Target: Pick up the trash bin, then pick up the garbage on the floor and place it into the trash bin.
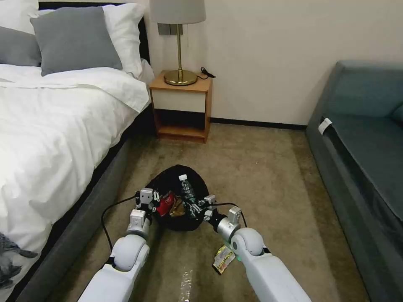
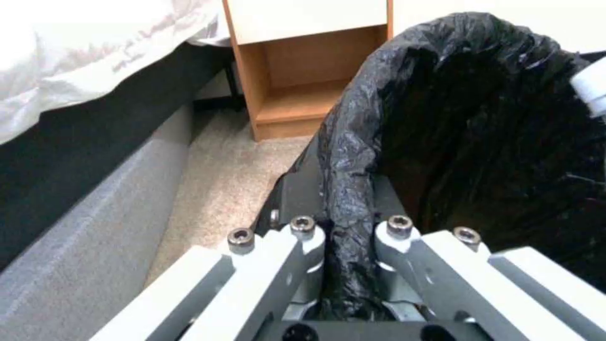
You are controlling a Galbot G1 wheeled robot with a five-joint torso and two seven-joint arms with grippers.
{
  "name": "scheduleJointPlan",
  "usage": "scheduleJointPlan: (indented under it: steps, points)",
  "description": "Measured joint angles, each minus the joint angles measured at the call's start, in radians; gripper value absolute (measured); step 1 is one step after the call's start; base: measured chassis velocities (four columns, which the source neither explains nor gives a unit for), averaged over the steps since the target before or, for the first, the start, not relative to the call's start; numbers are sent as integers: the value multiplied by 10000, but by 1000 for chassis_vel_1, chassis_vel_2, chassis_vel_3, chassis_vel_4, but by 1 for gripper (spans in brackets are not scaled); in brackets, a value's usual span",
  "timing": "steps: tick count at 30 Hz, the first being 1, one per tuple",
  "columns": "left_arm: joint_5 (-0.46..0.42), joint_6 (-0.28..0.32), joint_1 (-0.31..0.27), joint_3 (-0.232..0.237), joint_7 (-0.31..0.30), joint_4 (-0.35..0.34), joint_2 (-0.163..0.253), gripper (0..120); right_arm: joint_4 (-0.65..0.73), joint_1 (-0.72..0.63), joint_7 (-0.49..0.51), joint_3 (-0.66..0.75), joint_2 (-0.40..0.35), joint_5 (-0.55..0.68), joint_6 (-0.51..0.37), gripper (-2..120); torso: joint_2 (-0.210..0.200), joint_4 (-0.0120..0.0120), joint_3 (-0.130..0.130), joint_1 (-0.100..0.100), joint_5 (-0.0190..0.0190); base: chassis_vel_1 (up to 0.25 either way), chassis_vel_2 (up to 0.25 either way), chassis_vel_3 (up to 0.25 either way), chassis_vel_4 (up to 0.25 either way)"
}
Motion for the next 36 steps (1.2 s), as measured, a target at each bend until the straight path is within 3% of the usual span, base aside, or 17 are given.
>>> scheduleJointPlan:
  steps: [2, 5, 10, 12, 15, 19, 22, 27, 36]
  points:
    - [-9, 7, -3, 0, -1, -19, 15, 4, 50, -22, 31, 8, -9, 0, 0, 47, 0, 0, 0, 0, 0, 0, 0, 0, 0]
    - [-32, 18, 4, -4, -2, -75, 24, 4, 208, -120, 137, 30, -17, -9, 1, 62, 0, 0, 0, 0, 0, 0, 0, 0, 0]
    - [-37, 19, 59, -27, -1, -113, 4, 4, 468, -230, 180, -7, -85, -26, -2, 76, 1, 0, -1, 0, 0, 0, 0, 0, 0]
    - [-64, 16, 86, -94, 6, -132, -27, 4, 663, -255, 259, -58, -154, -30, -26, 88, 0, 0, -1, 0, 0, 0, 0, 0, 0]
    - [-90, 0, 125, -170, 18, -138, -23, 4, 766, -252, 367, -25, -177, -28, -23, 97, 0, 0, -1, 0, 0, 0, 0, 0, 0]
    - [-124, -41, 173, -260, 42, -142, 27, 4, 1032, -317, 540, 114, -265, 34, -94, 99, 0, 2, -1, 0, 0, 0, 0, 0, 0]
    - [-166, -198, 273, -559, 93, 4, 139, 4, 1744, -735, 1036, 479, -772, 49, -904, 100, 0, 0, -1, 0, 0, 0, 0, 0, 0]
    - [-270, -275, 345, -763, 128, 65, 267, 4, 1872, -1135, 1511, 876, -1182, -345, -1387, 100, 0, 1, -1, 0, 0, 0, 0, 0, 0]
    - [-476, -386, 370, -1089, 185, 172, 548, 4, 947, -1886, 954, 1714, -2101, -2944, -1835, 100, 0, -1, -1, 0, 3, 0, 0, 0, 0]
